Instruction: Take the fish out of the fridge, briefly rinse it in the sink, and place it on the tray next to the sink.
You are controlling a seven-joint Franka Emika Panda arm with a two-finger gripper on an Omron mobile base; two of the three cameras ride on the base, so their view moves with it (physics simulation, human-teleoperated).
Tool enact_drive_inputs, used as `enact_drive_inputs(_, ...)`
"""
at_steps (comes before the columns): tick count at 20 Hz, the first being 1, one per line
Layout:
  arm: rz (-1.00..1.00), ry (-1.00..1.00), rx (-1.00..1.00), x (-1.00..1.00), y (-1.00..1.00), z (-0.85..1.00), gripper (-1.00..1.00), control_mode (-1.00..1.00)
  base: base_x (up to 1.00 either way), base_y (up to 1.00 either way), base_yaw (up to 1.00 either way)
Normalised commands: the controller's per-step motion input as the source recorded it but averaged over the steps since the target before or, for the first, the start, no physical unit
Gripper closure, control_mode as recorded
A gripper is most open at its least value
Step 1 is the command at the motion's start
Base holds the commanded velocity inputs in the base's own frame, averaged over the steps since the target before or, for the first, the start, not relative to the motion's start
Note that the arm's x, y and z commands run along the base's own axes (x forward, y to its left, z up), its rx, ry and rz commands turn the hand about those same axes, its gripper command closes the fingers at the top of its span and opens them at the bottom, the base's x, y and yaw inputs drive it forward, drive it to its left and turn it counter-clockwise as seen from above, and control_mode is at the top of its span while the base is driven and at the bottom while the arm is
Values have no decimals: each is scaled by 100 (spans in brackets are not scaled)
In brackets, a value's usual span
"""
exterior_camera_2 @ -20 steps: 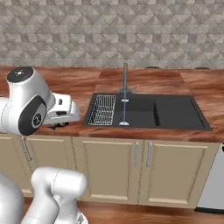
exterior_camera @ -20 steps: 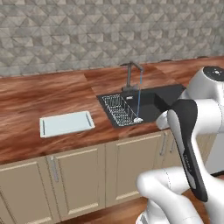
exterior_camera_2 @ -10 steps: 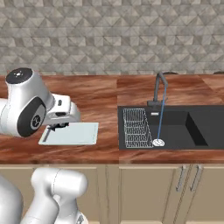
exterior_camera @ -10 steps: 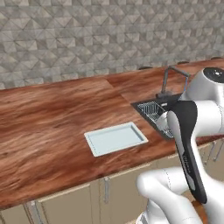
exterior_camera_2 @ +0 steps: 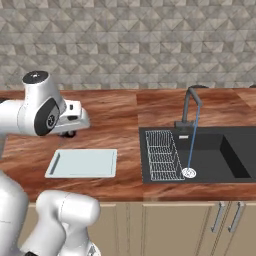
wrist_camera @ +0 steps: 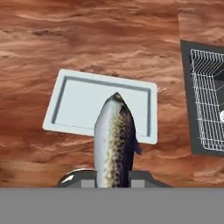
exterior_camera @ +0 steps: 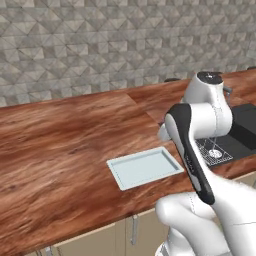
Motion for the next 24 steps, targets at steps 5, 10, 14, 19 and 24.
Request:
enact_drive_inputs(5, 58, 17, 0, 78, 0, -71, 100, -100, 0, 0, 0)
enact_drive_inputs(10, 60, 10, -11, 54, 1, -85, 100, -100, 0, 0, 0)
enact_drive_inputs(14, 4, 9, -29, 82, 77, -61, 100, -100, 0, 0, 0)
enact_drive_inputs(19, 1, 2, -24, 83, 78, -68, 100, -100, 0, 0, 0)
enact_drive_inputs(24, 15, 1, 0, 16, -3, -75, 100, -100, 0, 0, 0)
